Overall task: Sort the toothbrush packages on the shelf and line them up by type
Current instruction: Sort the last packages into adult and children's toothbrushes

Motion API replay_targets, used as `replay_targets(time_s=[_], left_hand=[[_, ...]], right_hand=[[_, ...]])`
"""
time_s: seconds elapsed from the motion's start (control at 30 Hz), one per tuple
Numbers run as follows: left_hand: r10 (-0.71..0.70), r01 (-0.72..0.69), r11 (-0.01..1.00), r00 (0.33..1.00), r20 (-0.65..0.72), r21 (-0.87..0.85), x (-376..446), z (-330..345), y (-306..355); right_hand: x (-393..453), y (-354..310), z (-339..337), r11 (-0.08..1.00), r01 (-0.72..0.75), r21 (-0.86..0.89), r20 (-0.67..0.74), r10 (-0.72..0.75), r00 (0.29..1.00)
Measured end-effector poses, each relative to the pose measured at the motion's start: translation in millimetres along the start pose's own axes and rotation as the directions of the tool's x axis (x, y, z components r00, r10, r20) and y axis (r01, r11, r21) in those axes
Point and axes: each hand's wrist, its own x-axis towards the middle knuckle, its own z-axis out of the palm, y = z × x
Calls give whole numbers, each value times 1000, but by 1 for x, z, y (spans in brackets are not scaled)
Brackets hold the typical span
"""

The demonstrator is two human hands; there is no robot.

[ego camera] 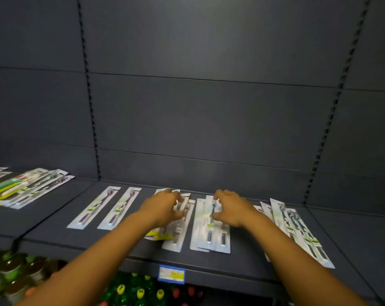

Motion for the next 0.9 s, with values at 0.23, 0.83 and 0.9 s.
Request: replay_targets(time_s=[0.23,0.83,0.9], left_hand=[[-119,117,980,993,0,161,-61,-63,-129],[-505,516,845,856,-108,138,-241,-137,-446],[-518,527,840,850,-94,130,-233,-135,-466]], right_hand=[[23,-135,0,994,109,5,-25,-109,994],[125,-468,75,915,388,114,123,-401,908],[144,-482,83,910,397,121,123,-411,903]])
